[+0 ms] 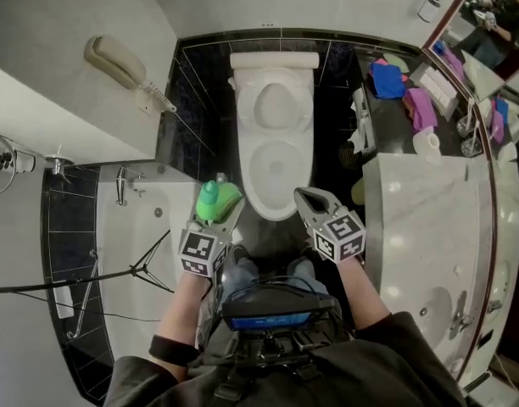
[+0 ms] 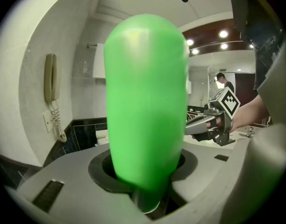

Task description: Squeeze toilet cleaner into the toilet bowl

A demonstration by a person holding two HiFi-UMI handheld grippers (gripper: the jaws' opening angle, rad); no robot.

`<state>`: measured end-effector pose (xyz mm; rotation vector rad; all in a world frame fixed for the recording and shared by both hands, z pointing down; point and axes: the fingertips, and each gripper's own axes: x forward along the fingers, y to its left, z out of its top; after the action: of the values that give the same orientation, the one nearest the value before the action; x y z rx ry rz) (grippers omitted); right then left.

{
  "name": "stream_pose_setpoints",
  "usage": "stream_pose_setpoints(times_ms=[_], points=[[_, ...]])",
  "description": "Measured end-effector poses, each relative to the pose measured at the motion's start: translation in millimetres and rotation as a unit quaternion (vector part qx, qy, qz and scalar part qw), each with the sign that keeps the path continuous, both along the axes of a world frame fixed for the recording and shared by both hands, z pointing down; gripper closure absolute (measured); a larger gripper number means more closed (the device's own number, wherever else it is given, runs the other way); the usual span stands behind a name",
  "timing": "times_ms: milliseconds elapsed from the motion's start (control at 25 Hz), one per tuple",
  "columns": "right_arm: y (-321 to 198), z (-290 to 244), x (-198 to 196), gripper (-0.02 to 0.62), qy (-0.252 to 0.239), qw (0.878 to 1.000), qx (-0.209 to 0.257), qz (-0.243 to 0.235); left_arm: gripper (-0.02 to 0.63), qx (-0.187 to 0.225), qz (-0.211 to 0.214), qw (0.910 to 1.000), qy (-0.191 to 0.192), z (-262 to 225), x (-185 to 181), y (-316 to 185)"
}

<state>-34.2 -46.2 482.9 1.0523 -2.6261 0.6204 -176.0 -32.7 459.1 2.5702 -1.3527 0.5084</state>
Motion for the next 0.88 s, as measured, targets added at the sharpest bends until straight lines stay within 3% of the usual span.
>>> stream_pose_setpoints(times_ms=[280,720,880], points=[[13,7,-46,0.592,0.005,0.999,-0.012,-0.032,0.413,-0.003,-0.006,1.0,0.002,7,-34,17],[15,16,-36,0.594,0.013,0.999,-0.018,-0.03,0.414,-0.02,0.019,0.9996,-0.002,14,-21,23],[15,6,-36,0.594,-0.009,0.999,-0.012,-0.039,0.414,-0.023,0.036,0.999,-0.012,13,-11,22]])
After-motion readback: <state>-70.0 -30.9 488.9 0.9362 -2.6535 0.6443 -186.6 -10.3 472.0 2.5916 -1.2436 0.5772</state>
